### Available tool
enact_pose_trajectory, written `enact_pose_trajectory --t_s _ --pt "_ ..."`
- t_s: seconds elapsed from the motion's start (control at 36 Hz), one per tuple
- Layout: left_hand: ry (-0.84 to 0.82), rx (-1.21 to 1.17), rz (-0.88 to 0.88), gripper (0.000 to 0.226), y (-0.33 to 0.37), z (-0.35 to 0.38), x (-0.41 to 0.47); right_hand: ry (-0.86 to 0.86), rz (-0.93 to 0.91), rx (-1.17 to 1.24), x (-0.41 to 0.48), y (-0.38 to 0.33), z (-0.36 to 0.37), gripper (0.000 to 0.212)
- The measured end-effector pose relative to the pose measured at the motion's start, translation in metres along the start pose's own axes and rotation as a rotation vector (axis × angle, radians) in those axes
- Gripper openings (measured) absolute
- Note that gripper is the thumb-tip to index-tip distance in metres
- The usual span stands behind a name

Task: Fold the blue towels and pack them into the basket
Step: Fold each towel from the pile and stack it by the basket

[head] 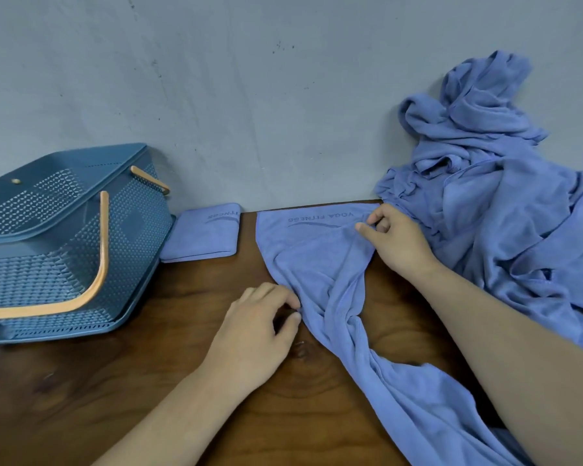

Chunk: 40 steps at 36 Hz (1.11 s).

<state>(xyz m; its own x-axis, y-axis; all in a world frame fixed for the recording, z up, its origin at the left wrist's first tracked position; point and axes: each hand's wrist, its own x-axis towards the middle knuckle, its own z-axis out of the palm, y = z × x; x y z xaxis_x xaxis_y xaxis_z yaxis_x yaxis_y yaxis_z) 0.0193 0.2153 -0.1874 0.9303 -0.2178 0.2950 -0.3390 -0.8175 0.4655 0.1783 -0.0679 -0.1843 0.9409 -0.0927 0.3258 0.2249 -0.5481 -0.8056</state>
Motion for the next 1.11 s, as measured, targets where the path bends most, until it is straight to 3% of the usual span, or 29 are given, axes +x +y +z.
enact_pose_trajectory --t_s 0.08,0.14,0.25,0.33,0.56,0.64,0.78,0.89,1.03,1.11 --pt "-0.031 -0.018 0.052 0.023 0.002 -0.002 -0.008 -0.104 -0.063 0.037 -0.013 -0.024 -0.009 0.013" --pt "-0.071 -0.017 0.104 0.030 0.005 -0.003 -0.009 -0.269 -0.124 0.059 -0.028 -0.046 -0.017 0.012" --pt "-0.127 0.081 0.156 0.034 0.007 -0.002 -0.006 -0.712 -0.258 -0.033 -0.070 -0.080 -0.037 0.040" --pt "-0.109 0.144 0.182 0.031 0.008 -0.003 -0.001 -0.842 -0.369 -0.141 -0.096 -0.083 -0.045 0.048" --pt "-0.073 0.308 0.254 0.020 0.006 -0.003 0.017 -0.716 -0.340 -0.092 -0.093 -0.071 -0.044 0.023" --pt "-0.045 0.352 0.201 0.015 -0.015 -0.012 0.019 -0.684 -0.342 -0.085 -0.082 -0.072 -0.048 0.019" --pt "-0.014 0.391 0.010 0.012 -0.055 -0.031 0.017 -0.540 -0.374 -0.023 -0.077 -0.057 -0.051 0.026" --pt "0.086 0.448 -0.162 0.011 -0.060 -0.035 0.014 -0.559 -0.412 -0.204 -0.084 -0.029 -0.055 0.032" --pt "0.185 0.415 -0.238 0.010 -0.049 -0.031 0.009 -0.497 -0.414 -0.215 -0.082 -0.021 -0.059 0.040" --pt "0.207 0.321 -0.276 0.009 -0.042 -0.035 0.006 -0.497 -0.500 -0.369 -0.087 -0.028 -0.054 0.044"
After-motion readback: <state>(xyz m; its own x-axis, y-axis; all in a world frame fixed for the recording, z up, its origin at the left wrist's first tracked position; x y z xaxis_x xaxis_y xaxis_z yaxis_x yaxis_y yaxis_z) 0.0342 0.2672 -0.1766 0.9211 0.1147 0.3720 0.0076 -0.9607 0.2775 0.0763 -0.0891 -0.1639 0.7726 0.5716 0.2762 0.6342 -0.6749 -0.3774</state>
